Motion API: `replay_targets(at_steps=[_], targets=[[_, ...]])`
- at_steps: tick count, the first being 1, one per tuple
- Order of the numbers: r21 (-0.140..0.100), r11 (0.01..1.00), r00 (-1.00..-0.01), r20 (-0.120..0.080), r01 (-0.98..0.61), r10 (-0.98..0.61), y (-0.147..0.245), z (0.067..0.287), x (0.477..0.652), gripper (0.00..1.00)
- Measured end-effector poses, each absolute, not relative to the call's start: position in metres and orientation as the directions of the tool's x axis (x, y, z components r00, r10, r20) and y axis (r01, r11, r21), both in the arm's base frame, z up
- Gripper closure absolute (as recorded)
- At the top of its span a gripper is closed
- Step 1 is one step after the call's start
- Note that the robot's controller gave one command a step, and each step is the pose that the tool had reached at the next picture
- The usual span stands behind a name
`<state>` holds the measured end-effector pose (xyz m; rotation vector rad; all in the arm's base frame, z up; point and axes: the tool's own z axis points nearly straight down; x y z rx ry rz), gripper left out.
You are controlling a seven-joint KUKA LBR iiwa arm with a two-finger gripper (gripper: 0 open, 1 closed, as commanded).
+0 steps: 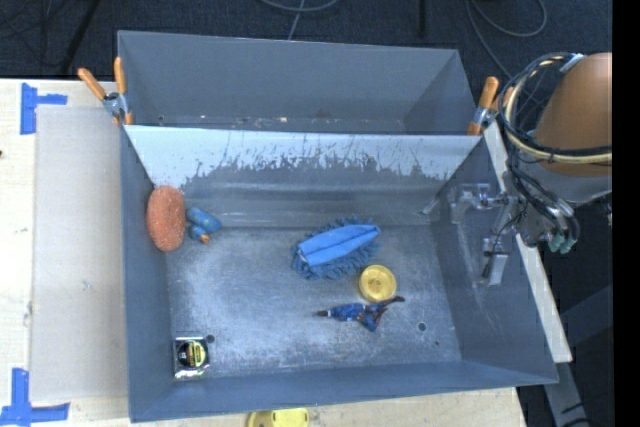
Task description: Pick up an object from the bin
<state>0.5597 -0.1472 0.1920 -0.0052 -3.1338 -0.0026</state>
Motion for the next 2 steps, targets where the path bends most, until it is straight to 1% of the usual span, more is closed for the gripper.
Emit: replay_targets(at_steps=[1,2], targets=[[0.0,1.0,-1.0,0.001,0.0,0.0,-0.147,0.197,0.561,0.0],[-0.001,0.999,-0.999,-0.006,0.036,0.036,-0.141,0.153,0.537,0.0]])
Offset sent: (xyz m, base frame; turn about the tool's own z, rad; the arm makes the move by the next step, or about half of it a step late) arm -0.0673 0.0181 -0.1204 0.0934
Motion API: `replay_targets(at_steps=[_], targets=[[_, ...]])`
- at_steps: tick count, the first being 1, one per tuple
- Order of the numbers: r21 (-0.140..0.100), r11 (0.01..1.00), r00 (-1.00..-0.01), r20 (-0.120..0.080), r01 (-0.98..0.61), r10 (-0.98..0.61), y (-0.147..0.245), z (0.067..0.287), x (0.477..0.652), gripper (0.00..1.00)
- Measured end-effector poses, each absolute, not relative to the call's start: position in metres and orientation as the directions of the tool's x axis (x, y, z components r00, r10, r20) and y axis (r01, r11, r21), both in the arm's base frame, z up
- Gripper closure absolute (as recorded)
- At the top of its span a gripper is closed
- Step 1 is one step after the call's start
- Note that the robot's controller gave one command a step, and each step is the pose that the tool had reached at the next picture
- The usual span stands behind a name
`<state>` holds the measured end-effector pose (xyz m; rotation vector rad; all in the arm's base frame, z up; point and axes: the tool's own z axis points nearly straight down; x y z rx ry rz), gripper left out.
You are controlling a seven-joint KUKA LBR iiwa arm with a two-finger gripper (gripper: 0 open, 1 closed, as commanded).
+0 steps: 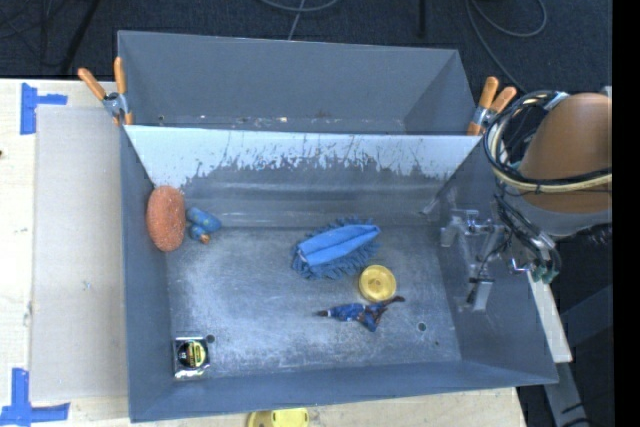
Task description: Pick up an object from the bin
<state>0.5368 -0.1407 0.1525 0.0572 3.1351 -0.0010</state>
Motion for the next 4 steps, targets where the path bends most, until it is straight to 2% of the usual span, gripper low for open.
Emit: replay_targets(at_steps=[1,2,3,4], targets=[[0.0,0.993,-0.993,-0.001,0.116,0.116,-0.102,0.09,0.502,0.0],[0.002,0.993,-0.993,0.005,0.12,0.12,-0.089,0.073,0.518,0.0],[0.001,0.986,-0.986,0.001,0.166,0.166,-0.089,0.072,0.542,1.0],[0.001,0.983,-0.983,0.002,0.181,0.181,-0.089,0.071,0.538,0.0]])
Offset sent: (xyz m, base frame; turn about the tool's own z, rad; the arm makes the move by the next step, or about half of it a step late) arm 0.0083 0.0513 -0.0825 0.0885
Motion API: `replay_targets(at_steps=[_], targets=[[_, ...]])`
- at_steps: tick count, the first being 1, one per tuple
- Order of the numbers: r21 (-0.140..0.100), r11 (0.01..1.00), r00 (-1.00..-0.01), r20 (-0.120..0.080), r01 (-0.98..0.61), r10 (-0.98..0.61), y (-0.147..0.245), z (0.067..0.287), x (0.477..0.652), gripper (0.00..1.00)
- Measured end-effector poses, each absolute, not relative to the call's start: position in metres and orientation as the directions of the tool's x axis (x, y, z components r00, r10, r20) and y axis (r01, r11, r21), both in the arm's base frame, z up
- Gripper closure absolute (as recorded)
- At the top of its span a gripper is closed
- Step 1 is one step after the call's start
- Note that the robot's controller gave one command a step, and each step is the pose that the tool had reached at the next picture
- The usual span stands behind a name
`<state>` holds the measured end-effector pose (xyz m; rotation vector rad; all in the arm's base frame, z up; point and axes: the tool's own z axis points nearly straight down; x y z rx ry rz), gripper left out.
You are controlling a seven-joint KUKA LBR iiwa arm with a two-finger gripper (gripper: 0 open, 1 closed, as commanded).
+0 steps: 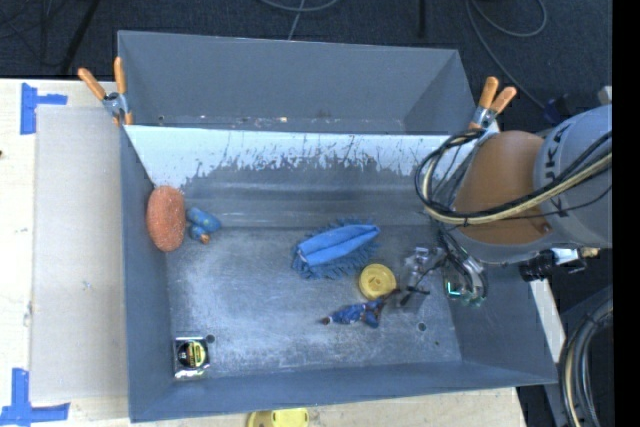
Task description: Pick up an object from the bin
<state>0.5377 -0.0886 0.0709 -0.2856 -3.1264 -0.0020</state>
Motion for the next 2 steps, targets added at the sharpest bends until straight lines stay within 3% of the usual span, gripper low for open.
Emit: replay_targets(at_steps=[1,2], targets=[[0.001,0.981,-0.981,0.002,0.197,0.196,-0.088,0.07,0.533,0.0],[0.0,0.984,-0.984,-0.001,-0.178,-0.178,-0.055,0.07,0.566,1.0]])
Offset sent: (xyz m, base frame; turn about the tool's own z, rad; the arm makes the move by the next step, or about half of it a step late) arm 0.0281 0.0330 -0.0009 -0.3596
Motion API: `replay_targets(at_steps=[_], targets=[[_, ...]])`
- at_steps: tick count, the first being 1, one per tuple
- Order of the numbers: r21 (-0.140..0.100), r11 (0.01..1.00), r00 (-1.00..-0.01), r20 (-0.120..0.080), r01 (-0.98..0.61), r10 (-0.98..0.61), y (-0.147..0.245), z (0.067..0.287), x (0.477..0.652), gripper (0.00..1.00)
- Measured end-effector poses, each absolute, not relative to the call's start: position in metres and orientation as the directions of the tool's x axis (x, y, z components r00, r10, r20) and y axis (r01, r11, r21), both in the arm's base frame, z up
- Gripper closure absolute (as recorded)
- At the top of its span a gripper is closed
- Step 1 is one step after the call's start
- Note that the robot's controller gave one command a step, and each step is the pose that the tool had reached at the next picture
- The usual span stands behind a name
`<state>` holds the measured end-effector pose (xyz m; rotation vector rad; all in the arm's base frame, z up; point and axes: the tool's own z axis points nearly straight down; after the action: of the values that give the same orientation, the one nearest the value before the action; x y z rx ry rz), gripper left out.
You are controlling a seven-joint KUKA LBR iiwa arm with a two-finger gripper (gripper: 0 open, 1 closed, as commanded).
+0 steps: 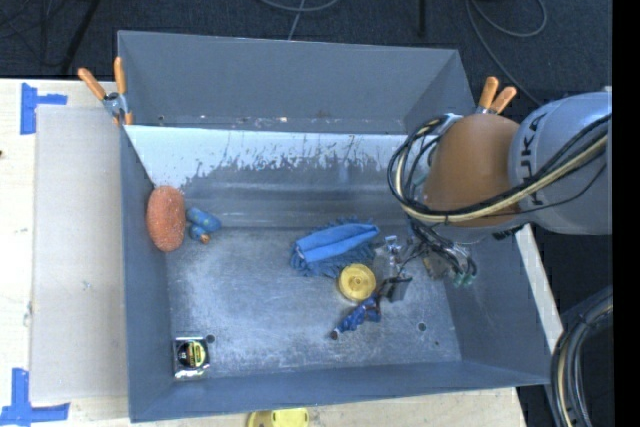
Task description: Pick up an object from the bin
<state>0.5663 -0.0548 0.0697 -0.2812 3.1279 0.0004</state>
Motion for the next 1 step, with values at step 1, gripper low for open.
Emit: replay_targets(at_steps=[1], targets=[[0.0,0.984,-0.984,-0.001,-0.179,-0.179,-0.0546,0.0697,0.5664,0.0]])
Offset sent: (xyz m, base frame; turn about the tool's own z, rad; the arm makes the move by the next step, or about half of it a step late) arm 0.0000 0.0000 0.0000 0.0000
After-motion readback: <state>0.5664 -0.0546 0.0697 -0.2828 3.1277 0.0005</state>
